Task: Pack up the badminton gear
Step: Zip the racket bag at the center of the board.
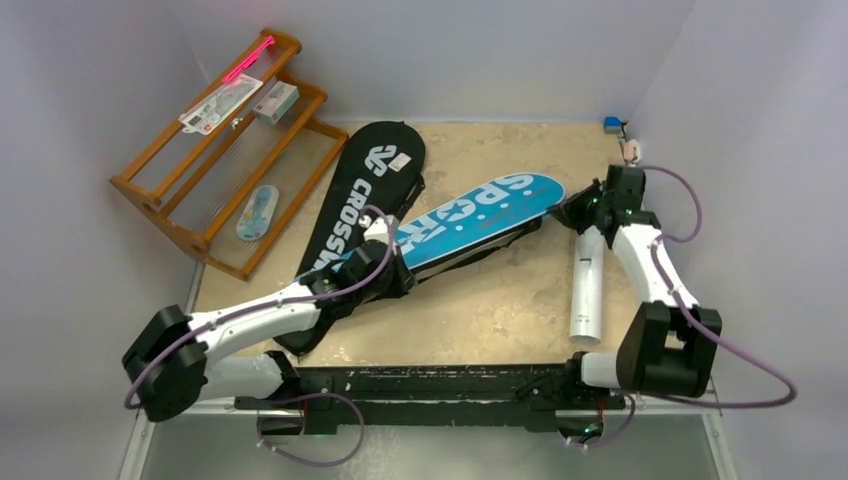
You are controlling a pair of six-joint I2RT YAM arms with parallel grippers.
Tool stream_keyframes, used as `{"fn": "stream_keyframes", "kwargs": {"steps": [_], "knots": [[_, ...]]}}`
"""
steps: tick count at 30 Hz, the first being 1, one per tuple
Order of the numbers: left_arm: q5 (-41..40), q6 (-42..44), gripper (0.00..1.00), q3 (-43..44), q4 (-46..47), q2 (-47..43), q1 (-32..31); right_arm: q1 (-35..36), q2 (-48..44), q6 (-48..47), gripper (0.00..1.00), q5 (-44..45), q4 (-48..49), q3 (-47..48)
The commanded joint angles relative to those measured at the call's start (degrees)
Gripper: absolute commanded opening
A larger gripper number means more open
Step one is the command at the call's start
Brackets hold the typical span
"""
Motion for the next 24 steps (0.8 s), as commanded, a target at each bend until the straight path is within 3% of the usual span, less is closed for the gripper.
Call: {"fn": "stream_keyframes", "kwargs": {"steps": [1, 10, 15, 16, 18, 19, 20, 24], "knots": [[-0.8, -2.4, 0.00, -3.9, -7.3, -6.9, 0.6, -5.6, 4.6, 0.1, 0.00, 2.5, 4.2, 9.4], [-2.0, -7.8, 0.00, -9.8, -18.3, -20.7, 1.5, -11.2, 14.0, 7.2, 0.00, 0.6, 6.8, 19.3], [-0.6, -8.1, 0.00, -11.0, -18.0, -24.1, 1.5, -8.9, 16.8, -1.7, 0.00, -13.2, 7.1, 22.1], [-0.2, -7.8, 0.00, -10.7, -16.7, -23.6, 1.6, -7.1, 15.0, -2.0, 0.06, -13.5, 8.2, 19.6], [1.1, -6.8, 0.00, -10.0, -13.2, -22.1, 1.5, -4.3, 10.0, -2.1, 0.43, -10.1, 9.7, 13.2], [1.4, -6.4, 0.00, -9.2, -12.1, -20.8, 1.6, -2.8, 7.1, -2.0, 0.69, -9.0, 10.6, 9.8], [1.9, -6.1, 0.00, -8.4, -11.2, -19.4, 1.6, -1.3, 4.7, -1.9, 0.83, -8.7, 11.3, 6.9], [2.8, -4.6, 0.00, -4.8, -9.6, -14.3, 1.5, 4.9, -3.4, 0.6, 0.88, -6.7, 10.6, -2.6]]}}
